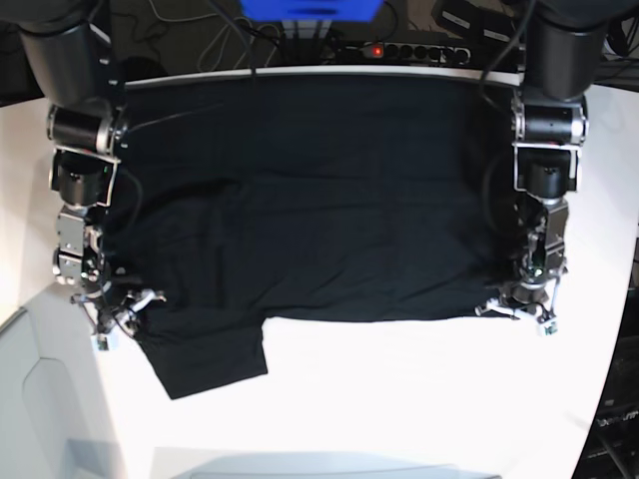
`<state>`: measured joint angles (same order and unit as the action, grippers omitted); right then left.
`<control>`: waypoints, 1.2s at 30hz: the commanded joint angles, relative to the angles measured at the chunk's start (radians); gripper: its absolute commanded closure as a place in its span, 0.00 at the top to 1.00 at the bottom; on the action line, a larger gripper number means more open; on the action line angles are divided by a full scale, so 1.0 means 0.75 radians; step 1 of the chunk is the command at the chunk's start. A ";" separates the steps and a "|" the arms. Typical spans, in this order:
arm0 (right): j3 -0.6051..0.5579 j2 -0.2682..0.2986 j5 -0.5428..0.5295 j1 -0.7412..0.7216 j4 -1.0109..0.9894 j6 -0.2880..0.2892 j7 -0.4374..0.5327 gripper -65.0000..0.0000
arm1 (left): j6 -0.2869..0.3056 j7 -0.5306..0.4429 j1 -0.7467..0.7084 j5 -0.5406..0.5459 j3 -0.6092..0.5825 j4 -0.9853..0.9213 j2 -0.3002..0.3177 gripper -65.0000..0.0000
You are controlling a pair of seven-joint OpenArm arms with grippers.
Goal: Fold the T-shirt properly
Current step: 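Grasp the hem corners and fold them up onto the shoulder edge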
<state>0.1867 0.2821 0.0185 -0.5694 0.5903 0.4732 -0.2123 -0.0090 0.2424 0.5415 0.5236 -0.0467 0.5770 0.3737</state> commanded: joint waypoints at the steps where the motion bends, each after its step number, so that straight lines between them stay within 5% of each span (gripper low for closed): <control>1: 0.000 0.016 -0.024 -0.038 0.067 0.000 0.037 0.00 | 0.009 0.007 0.044 0.005 0.008 0.075 0.020 0.00; 14: 0.083 0.016 -0.032 0.245 0.638 0.008 0.032 0.00 | 0.007 0.388 -0.285 0.005 0.434 0.742 0.012 0.00; 25: 0.204 -0.015 -0.034 0.607 1.104 0.017 0.039 0.00 | 0.017 0.396 -0.586 0.005 0.640 1.077 -0.014 0.00; 31: 0.325 -0.019 -0.034 0.732 1.192 0.143 0.039 0.00 | 0.017 0.396 -0.770 0.005 0.718 1.296 -0.047 0.00; 36: 0.378 -0.019 -0.034 0.803 1.198 0.154 0.039 0.00 | 0.019 0.398 -0.915 0.005 0.814 1.443 -0.098 0.00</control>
<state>0.4591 0.2489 0.0013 0.0414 1.4689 0.5880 -0.2100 0.0101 0.5701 -0.1547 0.5308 0.5556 1.6440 0.2825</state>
